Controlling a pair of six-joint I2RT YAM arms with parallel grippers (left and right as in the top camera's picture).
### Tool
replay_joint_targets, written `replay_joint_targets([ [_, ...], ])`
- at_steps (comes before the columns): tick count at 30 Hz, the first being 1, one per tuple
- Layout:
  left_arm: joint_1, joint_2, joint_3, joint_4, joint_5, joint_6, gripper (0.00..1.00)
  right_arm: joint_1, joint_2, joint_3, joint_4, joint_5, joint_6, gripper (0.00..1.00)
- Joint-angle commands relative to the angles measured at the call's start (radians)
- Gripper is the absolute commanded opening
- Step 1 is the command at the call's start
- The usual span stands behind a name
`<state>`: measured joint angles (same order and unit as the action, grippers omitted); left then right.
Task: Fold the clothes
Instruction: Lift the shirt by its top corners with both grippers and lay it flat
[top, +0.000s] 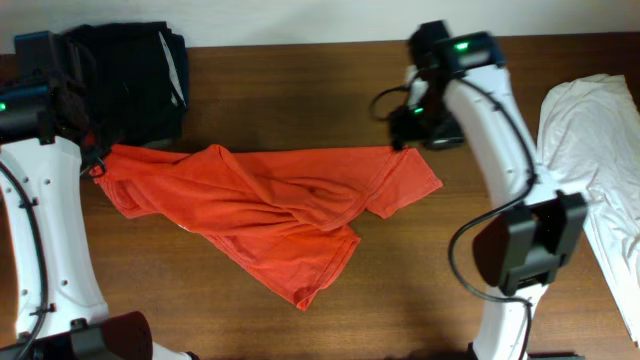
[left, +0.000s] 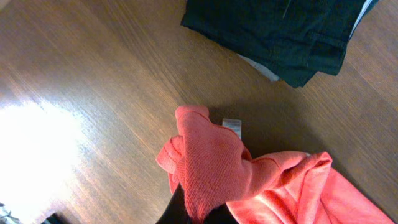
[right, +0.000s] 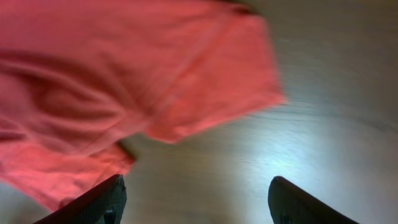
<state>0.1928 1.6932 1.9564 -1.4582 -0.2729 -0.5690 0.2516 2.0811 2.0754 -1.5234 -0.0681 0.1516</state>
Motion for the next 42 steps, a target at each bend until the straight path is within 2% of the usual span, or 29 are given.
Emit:
replay_joint_targets([
  [1, -0.003, -0.001, -0.028, 0.014, 0.000, -0.006, 0.01, 0.176, 0.002, -0.045, 0.039, -0.051, -0.058, 0.77],
  [2, -0.003, -0.001, -0.033, 0.014, -0.003, -0.006, 0.01, 0.235, 0.002, -0.080, 0.061, -0.024, -0.058, 0.77],
  [4, -0.003, -0.001, -0.034, 0.014, -0.003, -0.006, 0.01, 0.323, 0.002, -0.177, 0.109, -0.003, -0.059, 0.70],
  [8, -0.003, -0.001, -0.034, 0.014, -0.003, -0.006, 0.01, 0.465, 0.002, -0.400, 0.311, 0.002, -0.097, 0.69],
  [12, -0.003, -0.001, -0.034, 0.014, -0.003, -0.006, 0.01, 0.552, 0.002, -0.498, 0.433, 0.098, -0.064, 0.69],
  [15, -0.003, -0.001, -0.034, 0.007, -0.003, -0.006, 0.01, 0.564, 0.002, -0.548, 0.490, 0.218, -0.012, 0.65],
  [19, -0.003, -0.001, -0.034, 0.007, -0.003, -0.006, 0.01, 0.537, 0.002, -0.577, 0.561, 0.223, -0.011, 0.53],
  [22, -0.003, -0.001, -0.034, 0.007, -0.003, -0.006, 0.01, 0.518, 0.002, -0.576, 0.590, 0.243, -0.012, 0.38],
  [24, -0.003, -0.001, -0.034, 0.007, -0.003, -0.006, 0.01, 0.506, 0.001, -0.575, 0.584, 0.264, -0.011, 0.29],
  [25, -0.003, -0.001, -0.034, 0.008, -0.003, -0.006, 0.01, 0.499, 0.001, -0.565, 0.571, 0.264, -0.002, 0.14],
  [26, -0.003, -0.001, -0.034, 0.008, -0.003, -0.006, 0.01, 0.493, 0.001, -0.550, 0.554, 0.264, 0.021, 0.04],
  [31, -0.003, -0.003, -0.034, -0.001, -0.001, -0.006, 0.01, 0.461, -0.050, -0.401, 0.416, 0.270, 0.135, 0.04],
  [34, -0.016, -0.044, -0.034, -0.009, 0.007, 0.008, 0.01, 0.424, -0.154, -0.290, 0.270, 0.370, 0.229, 0.04],
  [38, -0.111, -0.236, 0.016, -0.008, 0.008, 0.024, 0.01, 0.317, -0.379, -0.095, 0.058, 0.376, 0.232, 0.04],
  [42, -0.254, -0.453, 0.102, 0.033, 0.008, 0.025, 0.01, 0.237, -0.559, 0.039, -0.029, 0.376, 0.232, 0.04],
])
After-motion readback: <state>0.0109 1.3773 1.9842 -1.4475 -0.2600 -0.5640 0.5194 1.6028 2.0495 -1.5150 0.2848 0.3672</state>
